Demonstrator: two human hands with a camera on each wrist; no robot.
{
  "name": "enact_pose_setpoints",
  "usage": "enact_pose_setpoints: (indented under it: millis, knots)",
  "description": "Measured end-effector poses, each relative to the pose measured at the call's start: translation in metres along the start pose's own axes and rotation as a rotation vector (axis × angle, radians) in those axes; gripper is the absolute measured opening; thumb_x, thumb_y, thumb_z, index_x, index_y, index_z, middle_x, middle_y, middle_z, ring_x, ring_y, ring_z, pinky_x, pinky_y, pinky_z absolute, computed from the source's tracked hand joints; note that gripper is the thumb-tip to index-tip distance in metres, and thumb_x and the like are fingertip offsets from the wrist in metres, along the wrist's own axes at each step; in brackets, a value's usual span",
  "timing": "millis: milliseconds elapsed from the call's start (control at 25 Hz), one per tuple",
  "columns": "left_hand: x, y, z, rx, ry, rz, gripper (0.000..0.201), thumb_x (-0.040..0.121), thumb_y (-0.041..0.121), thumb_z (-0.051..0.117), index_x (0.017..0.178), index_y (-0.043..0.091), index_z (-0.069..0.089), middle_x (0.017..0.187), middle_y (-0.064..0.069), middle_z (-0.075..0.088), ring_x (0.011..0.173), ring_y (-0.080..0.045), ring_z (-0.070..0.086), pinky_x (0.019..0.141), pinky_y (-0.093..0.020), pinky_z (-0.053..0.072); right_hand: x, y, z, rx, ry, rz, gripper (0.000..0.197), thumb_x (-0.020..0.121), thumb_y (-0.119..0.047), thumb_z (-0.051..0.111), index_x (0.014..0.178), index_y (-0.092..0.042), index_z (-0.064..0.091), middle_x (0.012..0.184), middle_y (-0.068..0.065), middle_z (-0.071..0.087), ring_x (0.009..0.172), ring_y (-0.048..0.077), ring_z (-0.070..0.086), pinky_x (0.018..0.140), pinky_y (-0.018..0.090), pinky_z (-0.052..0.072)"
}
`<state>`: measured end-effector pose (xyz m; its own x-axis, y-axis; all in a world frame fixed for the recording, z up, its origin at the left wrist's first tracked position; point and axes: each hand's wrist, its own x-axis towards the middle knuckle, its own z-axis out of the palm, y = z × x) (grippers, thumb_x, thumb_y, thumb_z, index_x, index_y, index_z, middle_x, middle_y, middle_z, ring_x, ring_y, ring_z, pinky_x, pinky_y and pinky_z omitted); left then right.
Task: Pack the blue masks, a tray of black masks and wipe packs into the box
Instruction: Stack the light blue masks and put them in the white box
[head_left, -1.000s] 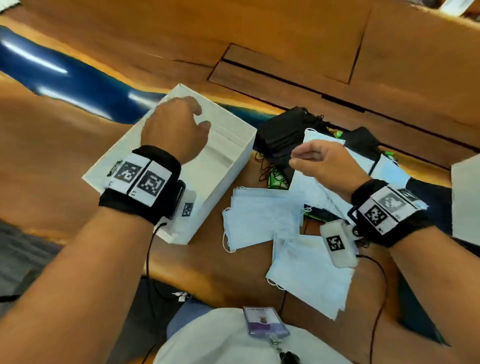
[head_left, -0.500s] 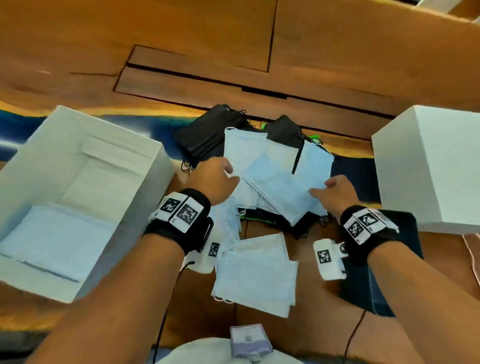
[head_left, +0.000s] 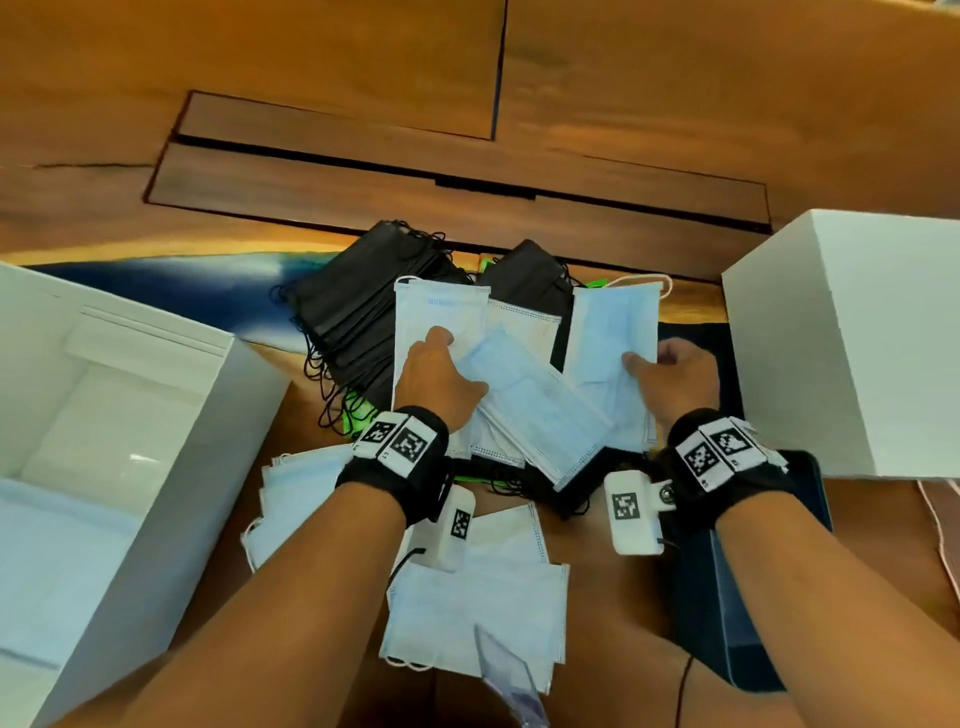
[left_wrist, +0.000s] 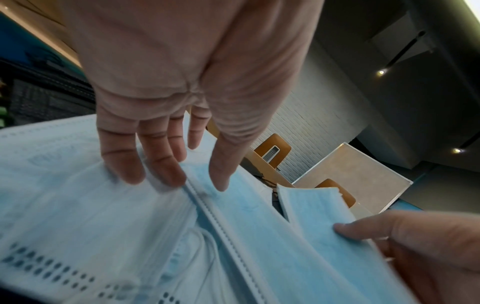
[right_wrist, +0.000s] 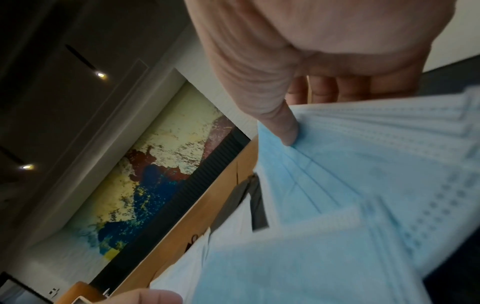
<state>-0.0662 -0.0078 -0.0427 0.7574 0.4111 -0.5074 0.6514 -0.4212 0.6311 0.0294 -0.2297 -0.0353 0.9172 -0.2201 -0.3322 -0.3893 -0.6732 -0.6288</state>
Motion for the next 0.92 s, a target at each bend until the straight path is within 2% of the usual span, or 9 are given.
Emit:
enact_pose_setpoints:
  millis: [80, 200, 400, 480, 560, 640, 720, 800, 920]
  knots:
    - [0.001, -0.001, 0.0, 0.017, 0.011, 0.0, 0.065, 0.079, 0.023, 0.078, 0.133, 0.014, 0.043, 0.128, -0.012, 0.052, 0.111, -0.029, 0.057, 0.091, -0.037, 0.047, -0.004, -0.015, -0.016, 0.023, 0.042, -0.064, 0.012, 0.08, -0.02, 0.07, 0.077, -0.016, 0.059, 0.085, 0.005, 0.067, 0.083, 0.027, 0.067, 0.074, 0.037, 0.056]
    - [-0.002, -0.002, 0.0, 0.027, 0.038, 0.008, 0.06, 0.079, 0.022, 0.078, 0.129, 0.015, 0.045, 0.125, -0.01, 0.052, 0.106, -0.027, 0.058, 0.083, -0.033, 0.046, -0.036, -0.04, -0.031, -0.066, 0.09, -0.309, 0.011, 0.078, -0.014, 0.067, 0.08, -0.012, 0.057, 0.076, 0.001, 0.06, 0.071, 0.022, 0.058, 0.059, 0.028, 0.046]
    - [-0.006, -0.002, 0.003, -0.183, 0.094, 0.037, 0.053, 0.079, 0.006, 0.075, 0.126, 0.01, 0.05, 0.12, -0.013, 0.055, 0.103, -0.024, 0.056, 0.08, -0.026, 0.043, -0.104, -0.045, 0.019, -0.475, -0.245, -0.545, 0.013, 0.082, -0.017, 0.059, 0.081, -0.021, 0.047, 0.079, -0.001, 0.053, 0.071, 0.029, 0.056, 0.06, 0.032, 0.041]
    - [-0.008, -0.004, -0.002, -0.315, 0.098, 0.04, 0.048, 0.081, -0.001, 0.07, 0.124, 0.011, 0.053, 0.113, -0.012, 0.058, 0.095, -0.022, 0.057, 0.075, -0.026, 0.045, -0.111, -0.045, 0.02, -0.474, -0.251, -0.559, 0.01, 0.087, -0.021, 0.058, 0.083, -0.021, 0.049, 0.081, -0.002, 0.055, 0.074, 0.03, 0.057, 0.061, 0.033, 0.042]
    - [-0.011, -0.006, -0.011, -0.5, 0.05, 0.022, 0.039, 0.084, -0.002, 0.065, 0.119, 0.014, 0.057, 0.096, -0.009, 0.058, 0.081, -0.018, 0.056, 0.064, -0.025, 0.044, -0.105, -0.052, -0.004, -0.325, -0.235, -0.53, 0.011, 0.09, -0.025, 0.061, 0.083, -0.019, 0.054, 0.08, -0.002, 0.062, 0.075, 0.027, 0.06, 0.064, 0.036, 0.047]
    - [-0.016, -0.008, -0.022, -0.735, -0.053, -0.034, 0.03, 0.087, -0.001, 0.06, 0.115, 0.01, 0.062, 0.091, -0.011, 0.061, 0.078, -0.019, 0.057, 0.06, -0.027, 0.043, -0.097, -0.058, -0.028, -0.013, -0.401, -0.39, 0.009, 0.092, -0.021, 0.063, 0.088, -0.013, 0.063, 0.087, 0.005, 0.072, 0.081, 0.025, 0.067, 0.072, 0.039, 0.053]
    - [-0.024, -0.004, -0.031, -0.953, -0.183, -0.082, 0.022, 0.089, 0.0, 0.056, 0.106, 0.01, 0.066, 0.093, -0.011, 0.067, 0.079, -0.024, 0.061, 0.063, -0.031, 0.049, -0.092, -0.058, -0.034, 0.279, -0.622, -0.143, 0.017, 0.093, -0.017, 0.062, 0.097, -0.001, 0.066, 0.1, 0.014, 0.073, 0.088, 0.029, 0.067, 0.082, 0.043, 0.053]
    - [-0.032, 0.001, -0.036, -1.085, -0.263, -0.092, 0.019, 0.091, -0.001, 0.056, 0.095, 0.015, 0.066, 0.093, -0.008, 0.069, 0.075, -0.023, 0.064, 0.068, -0.035, 0.052, -0.087, -0.049, -0.022, 0.357, -0.671, -0.023, 0.029, 0.093, -0.017, 0.061, 0.103, 0.01, 0.06, 0.101, 0.021, 0.07, 0.09, 0.031, 0.064, 0.086, 0.048, 0.051]
    - [-0.041, 0.004, -0.032, -1.184, -0.287, -0.067, 0.022, 0.091, -0.006, 0.053, 0.105, 0.007, 0.062, 0.102, -0.013, 0.07, 0.087, -0.026, 0.067, 0.082, -0.039, 0.055, -0.092, -0.038, -0.001, 0.422, -0.691, 0.024, 0.02, 0.093, -0.015, 0.061, 0.103, 0.003, 0.06, 0.102, 0.019, 0.07, 0.091, 0.03, 0.065, 0.087, 0.05, 0.053]
